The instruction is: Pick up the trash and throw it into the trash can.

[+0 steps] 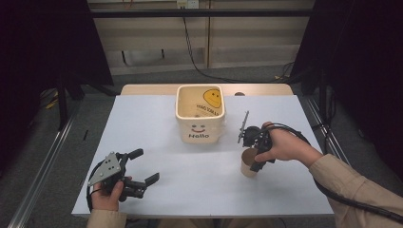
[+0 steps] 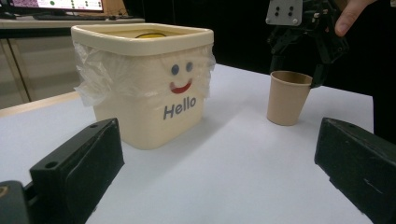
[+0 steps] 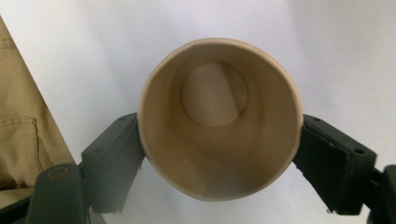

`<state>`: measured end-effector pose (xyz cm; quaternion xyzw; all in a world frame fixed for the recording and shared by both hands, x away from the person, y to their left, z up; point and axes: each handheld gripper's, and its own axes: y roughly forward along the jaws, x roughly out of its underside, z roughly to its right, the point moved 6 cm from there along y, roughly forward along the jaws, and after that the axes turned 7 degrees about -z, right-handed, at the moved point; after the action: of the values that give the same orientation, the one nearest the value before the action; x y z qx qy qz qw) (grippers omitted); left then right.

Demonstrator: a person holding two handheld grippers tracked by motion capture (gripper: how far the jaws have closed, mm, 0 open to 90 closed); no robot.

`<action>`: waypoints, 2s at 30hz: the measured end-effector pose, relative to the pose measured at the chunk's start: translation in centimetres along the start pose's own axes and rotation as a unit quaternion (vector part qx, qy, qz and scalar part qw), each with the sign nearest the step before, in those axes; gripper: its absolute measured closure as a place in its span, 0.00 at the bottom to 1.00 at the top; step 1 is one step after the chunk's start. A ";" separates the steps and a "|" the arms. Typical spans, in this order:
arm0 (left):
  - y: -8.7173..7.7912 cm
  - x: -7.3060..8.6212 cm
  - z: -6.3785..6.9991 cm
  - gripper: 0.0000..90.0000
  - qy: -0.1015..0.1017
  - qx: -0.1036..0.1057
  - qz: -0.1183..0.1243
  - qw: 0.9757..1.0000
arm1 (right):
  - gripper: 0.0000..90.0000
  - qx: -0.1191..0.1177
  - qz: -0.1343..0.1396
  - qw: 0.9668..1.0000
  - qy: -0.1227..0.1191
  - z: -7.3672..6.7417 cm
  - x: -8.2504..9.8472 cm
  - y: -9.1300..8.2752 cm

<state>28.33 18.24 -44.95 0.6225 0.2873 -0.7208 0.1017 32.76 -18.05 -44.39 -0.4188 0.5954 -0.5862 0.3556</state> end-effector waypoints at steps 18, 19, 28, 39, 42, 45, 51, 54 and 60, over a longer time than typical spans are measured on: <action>0.0 0.0 0.0 0.01 0.000 0.001 -0.002 1.000 | 0.21 -0.002 0.002 1.000 -0.006 0.7 0.0 -4.5; 0.0 0.0 0.1 0.01 -0.001 0.001 -0.001 1.000 | 0.21 -0.002 0.003 1.000 -0.007 0.8 0.0 -4.9; 0.0 0.0 0.1 0.01 -0.003 0.003 -0.001 1.000 | 0.21 -0.009 0.001 1.000 0.001 1.6 0.1 -7.6; 0.1 0.0 0.1 0.01 -0.002 0.004 -0.001 1.000 | 0.21 -0.008 0.010 1.000 0.016 3.0 -0.1 -10.6; 0.0 0.0 0.1 0.01 0.000 0.004 -0.001 1.000 | 0.21 -0.005 0.005 1.000 0.019 3.3 -0.2 -11.2; 0.0 0.1 0.1 0.01 0.000 0.005 -0.001 1.000 | 0.21 -0.007 0.006 1.000 0.019 3.7 -0.5 -11.9; 0.0 0.1 0.1 0.01 0.000 0.003 -0.001 1.000 | 0.22 -0.004 -0.001 1.000 0.021 4.2 -0.9 -12.9; 0.0 0.1 0.1 0.01 -0.002 0.003 0.000 1.000 | 0.22 -0.001 -0.001 1.000 0.019 4.5 -1.1 -13.4; 0.0 0.1 0.2 0.01 0.000 0.005 -0.001 1.000 | 0.21 0.002 0.006 1.000 0.031 5.3 -1.4 -14.8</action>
<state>28.17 18.18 -45.02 0.6226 0.2842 -0.7226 0.0973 39.36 -18.28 -30.01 -0.3963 0.6075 -0.5978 0.3413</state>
